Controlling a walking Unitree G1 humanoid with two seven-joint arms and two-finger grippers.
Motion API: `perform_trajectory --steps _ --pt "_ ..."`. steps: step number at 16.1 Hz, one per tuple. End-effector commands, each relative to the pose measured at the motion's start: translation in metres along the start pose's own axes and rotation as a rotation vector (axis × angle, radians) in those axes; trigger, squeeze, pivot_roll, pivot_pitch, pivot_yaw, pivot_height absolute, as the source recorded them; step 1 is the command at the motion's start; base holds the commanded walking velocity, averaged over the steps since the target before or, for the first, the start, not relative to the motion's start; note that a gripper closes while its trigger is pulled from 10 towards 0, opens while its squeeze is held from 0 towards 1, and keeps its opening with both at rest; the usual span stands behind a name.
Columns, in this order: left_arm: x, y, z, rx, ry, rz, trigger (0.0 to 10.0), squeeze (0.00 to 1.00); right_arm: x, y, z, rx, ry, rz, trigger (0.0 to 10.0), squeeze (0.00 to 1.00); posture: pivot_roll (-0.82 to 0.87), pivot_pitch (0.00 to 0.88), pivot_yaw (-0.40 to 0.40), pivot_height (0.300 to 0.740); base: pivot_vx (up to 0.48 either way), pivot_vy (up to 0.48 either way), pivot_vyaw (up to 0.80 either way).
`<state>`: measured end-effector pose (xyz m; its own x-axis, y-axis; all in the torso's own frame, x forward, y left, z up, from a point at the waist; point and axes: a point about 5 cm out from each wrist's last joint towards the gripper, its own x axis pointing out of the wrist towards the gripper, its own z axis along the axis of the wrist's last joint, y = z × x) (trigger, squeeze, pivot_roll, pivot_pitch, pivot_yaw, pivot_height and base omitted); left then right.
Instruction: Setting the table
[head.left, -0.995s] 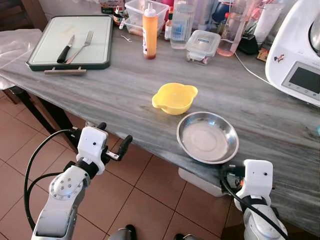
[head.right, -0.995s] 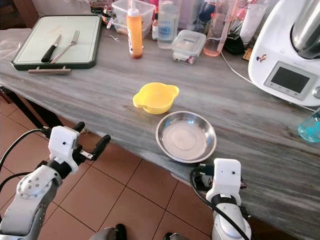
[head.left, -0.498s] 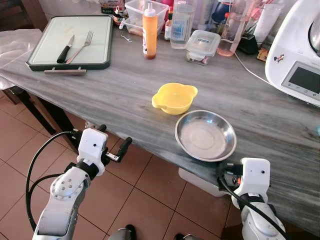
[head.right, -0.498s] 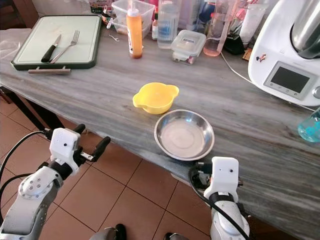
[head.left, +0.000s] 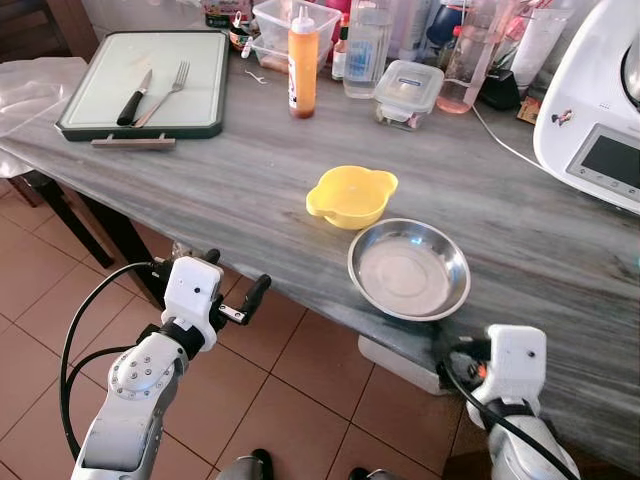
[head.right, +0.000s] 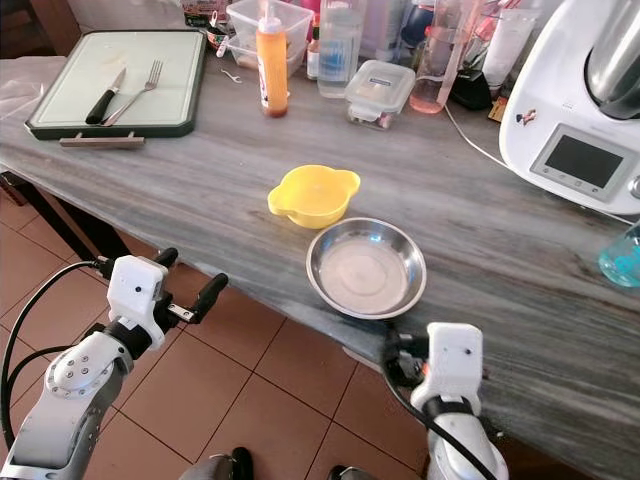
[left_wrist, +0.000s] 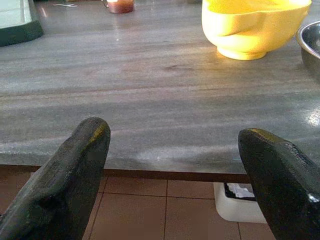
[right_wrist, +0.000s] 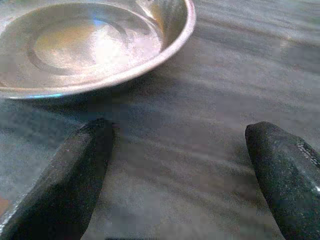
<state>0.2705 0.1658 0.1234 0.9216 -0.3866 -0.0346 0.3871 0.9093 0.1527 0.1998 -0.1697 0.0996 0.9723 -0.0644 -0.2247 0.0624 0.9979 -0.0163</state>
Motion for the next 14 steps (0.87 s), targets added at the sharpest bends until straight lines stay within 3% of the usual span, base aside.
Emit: perform_trajectory --steps 1,5,8,10,12,14 --pt "0.001 -0.002 0.002 0.011 -0.01 -0.007 10.0 0.0 -0.006 -0.008 -0.005 -0.004 0.02 -0.025 10.0 0.0 0.07 0.167 -0.038 0.74 0.0 0.0 0.0" --pt "0.004 -0.005 0.002 0.008 -0.013 -0.024 10.0 0.0 -0.003 -0.001 -0.001 -0.007 -0.005 0.005 10.0 0.0 0.06 0.168 -0.033 0.74 0.0 0.0 0.0" --pt "0.005 -0.004 0.003 0.007 -0.018 -0.018 10.0 0.0 -0.011 -0.002 0.001 -0.044 -0.015 0.004 10.0 0.0 0.06 0.17 -0.033 0.74 0.0 0.0 0.0" --pt "0.005 -0.003 0.003 0.006 -0.02 -0.015 10.0 0.0 -0.018 -0.002 0.008 -0.124 -0.071 0.011 10.0 0.0 0.06 0.169 -0.032 0.74 0.0 0.0 0.0" --pt "0.005 -0.003 0.005 0.006 -0.029 -0.013 10.0 0.0 -0.02 -0.003 0.011 -0.127 -0.093 0.005 10.0 0.0 0.06 0.168 -0.031 0.74 0.0 0.0 0.0" --pt "0.009 -0.001 0.016 0.005 -0.078 0.0 10.0 0.0 -0.025 -0.001 0.03 -0.179 -0.204 -0.019 10.0 0.0 0.06 0.165 -0.03 0.74 0.0 0.0 0.0"
